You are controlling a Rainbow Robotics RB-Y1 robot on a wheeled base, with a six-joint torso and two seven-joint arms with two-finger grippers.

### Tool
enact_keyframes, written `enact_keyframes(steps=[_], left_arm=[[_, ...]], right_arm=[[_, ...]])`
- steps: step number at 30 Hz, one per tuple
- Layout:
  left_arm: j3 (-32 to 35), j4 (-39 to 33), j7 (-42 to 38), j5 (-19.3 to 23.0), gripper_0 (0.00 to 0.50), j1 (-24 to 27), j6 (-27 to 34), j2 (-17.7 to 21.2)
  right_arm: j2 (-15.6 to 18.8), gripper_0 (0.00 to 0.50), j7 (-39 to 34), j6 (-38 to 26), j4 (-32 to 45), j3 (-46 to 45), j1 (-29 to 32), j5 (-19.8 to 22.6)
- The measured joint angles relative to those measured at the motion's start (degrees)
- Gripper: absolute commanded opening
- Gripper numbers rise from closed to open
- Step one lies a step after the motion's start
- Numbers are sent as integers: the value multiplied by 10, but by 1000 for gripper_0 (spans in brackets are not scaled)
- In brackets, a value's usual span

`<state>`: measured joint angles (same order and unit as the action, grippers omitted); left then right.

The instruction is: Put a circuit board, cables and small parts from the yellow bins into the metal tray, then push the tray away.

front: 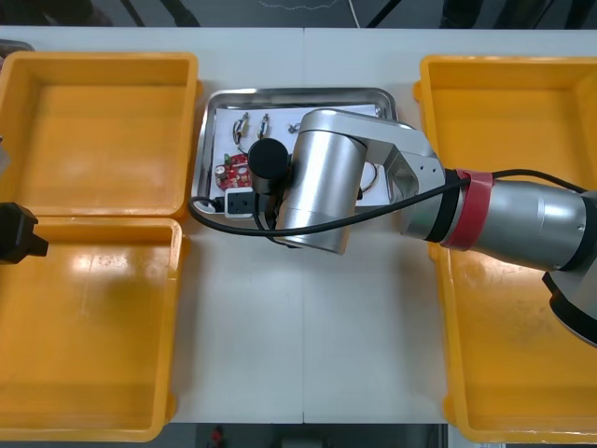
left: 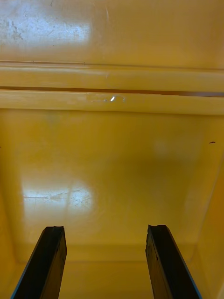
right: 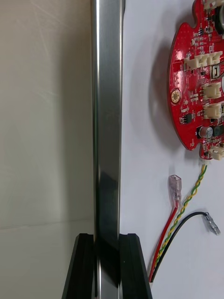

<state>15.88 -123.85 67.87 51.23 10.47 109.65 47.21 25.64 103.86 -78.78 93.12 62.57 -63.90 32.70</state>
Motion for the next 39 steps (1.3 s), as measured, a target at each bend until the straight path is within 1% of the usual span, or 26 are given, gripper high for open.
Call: enact_keyframes(steps=[4,20,28,33,39], left_arm=[[0,0,0,0,500,0,0,0],[0,0,0,0,500,0,0,0],[0,0,0,0,500,0,0,0],[0,0,0,0,500,0,0,0],[0,0,0,0,500,0,0,0]], right_arm=[[-2,0,13,11,-20,0,-9,0],[-7,0,18,73,-108,2,-32,-6],[-17,0,20,87,-150,2,-46,-6],[-22,0,46,97,-168,2,-50,-6],[-25,0,48,110,-180,2,-52,-8]])
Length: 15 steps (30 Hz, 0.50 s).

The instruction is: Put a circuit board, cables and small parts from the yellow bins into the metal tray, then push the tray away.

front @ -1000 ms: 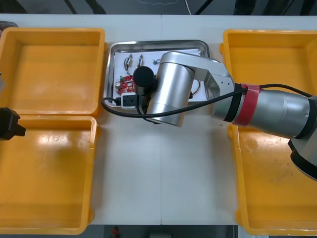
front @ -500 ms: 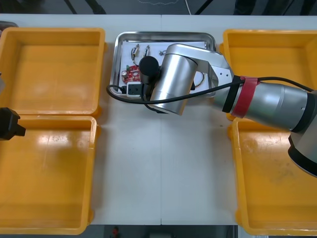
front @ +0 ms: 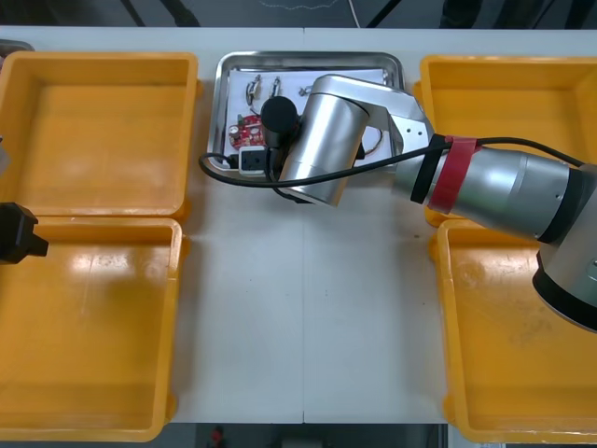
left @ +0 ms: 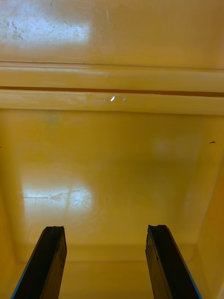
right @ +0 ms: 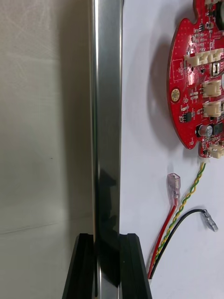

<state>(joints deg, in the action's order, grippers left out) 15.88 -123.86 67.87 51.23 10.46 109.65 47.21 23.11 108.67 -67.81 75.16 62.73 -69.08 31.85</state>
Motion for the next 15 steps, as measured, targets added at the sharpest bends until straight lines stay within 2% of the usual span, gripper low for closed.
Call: enact_keyframes(steps=[5,6,7,8,9,10,11,12,15], left_arm=[[0,0,0,0,500,0,0,0],[0,0,0,0,500,0,0,0],[0,0,0,0,500,0,0,0],[0,0,0,0,500,0,0,0],[0,0,0,0,500,0,0,0],[0,0,0,0,500,0,0,0],[0,0,0,0,500,0,0,0],[0,0,0,0,500,0,0,0],[0,0,0,0,500,0,0,0]], right_arm=[[-2,1,0,7,-10,0,-2,-3],[-3,75,0,10,-13,0,-2,-4],[-4,177,0,13,-17,0,-2,-4],[-4,236,0,15,-20,0,-2,-4],[-5,337,0,16,-22,0,-2,-5],[-5,376,0,17,-24,0,-2,-6],[-6,463,1,18,-25,0,-2,-8],[-6,500,1,19,-26,0,-2,-9],[-6,500,1,19,-27,0,-2,-9]])
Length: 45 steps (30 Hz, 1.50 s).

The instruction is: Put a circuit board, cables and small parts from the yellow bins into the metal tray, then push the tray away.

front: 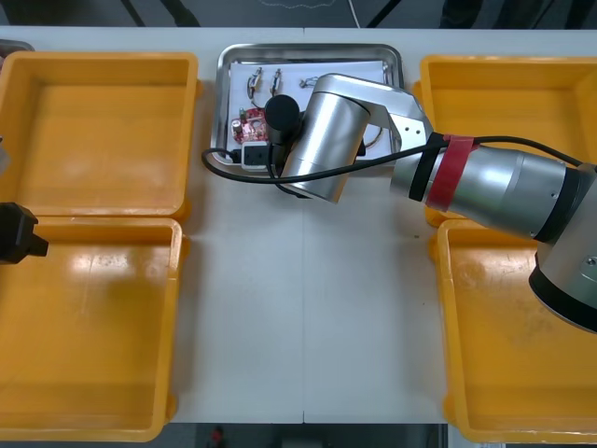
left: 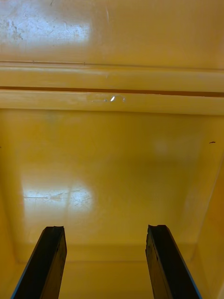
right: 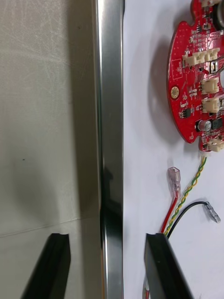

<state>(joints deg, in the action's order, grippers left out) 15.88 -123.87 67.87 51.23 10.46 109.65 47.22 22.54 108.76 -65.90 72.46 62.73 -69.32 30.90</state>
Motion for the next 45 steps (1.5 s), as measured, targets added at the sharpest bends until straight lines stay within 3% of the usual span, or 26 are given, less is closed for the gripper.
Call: enact_keyframes(steps=[8,13,23,36,45], left_arm=[[0,0,0,0,500,0,0,0],[0,0,0,0,500,0,0,0],[0,0,0,0,500,0,0,0],[0,0,0,0,500,0,0,0],[0,0,0,0,500,0,0,0]], right_arm=[[0,500,0,-13,0,0,-2,0],[0,500,0,-64,22,-5,-5,4],[6,500,0,-212,158,-83,7,4],[6,500,-9,-423,323,-283,127,4],[6,500,-132,-439,418,-389,198,4]])
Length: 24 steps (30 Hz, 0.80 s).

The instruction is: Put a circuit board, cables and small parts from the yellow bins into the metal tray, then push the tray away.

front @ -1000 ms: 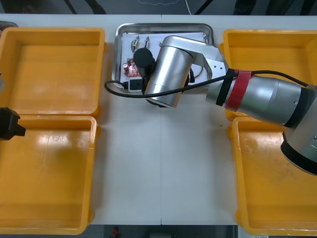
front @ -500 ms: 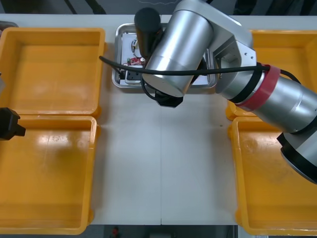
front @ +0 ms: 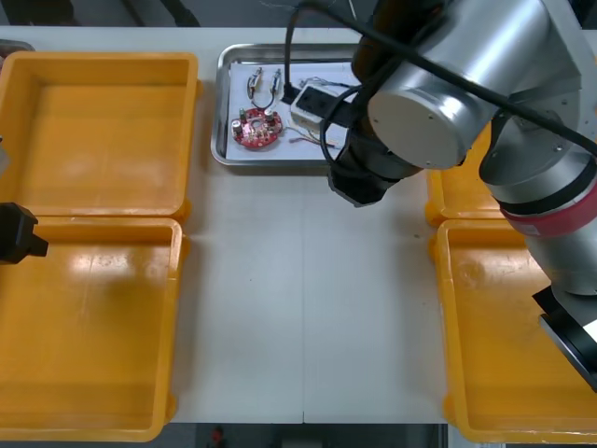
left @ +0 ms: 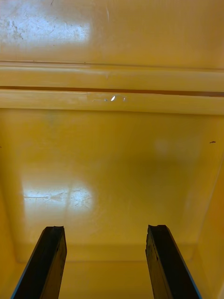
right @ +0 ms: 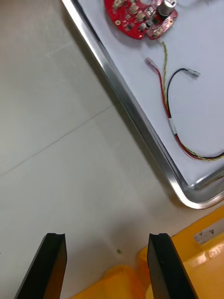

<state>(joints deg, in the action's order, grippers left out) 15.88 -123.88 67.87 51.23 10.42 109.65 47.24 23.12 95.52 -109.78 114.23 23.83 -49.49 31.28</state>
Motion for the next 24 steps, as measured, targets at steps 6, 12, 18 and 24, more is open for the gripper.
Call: enact_keyframes(steps=[6,12,18,24], left_arm=[[0,0,0,0,500,0,0,0],[0,0,0,0,500,-1,0,0],[0,0,0,0,500,-1,0,1],[1,0,0,0,500,-2,0,1]], right_arm=[[12,500,-81,0,50,-72,53,10],[68,500,-128,0,113,-115,120,43],[121,500,-226,0,151,-178,186,97],[155,500,-239,0,169,-252,241,132]])
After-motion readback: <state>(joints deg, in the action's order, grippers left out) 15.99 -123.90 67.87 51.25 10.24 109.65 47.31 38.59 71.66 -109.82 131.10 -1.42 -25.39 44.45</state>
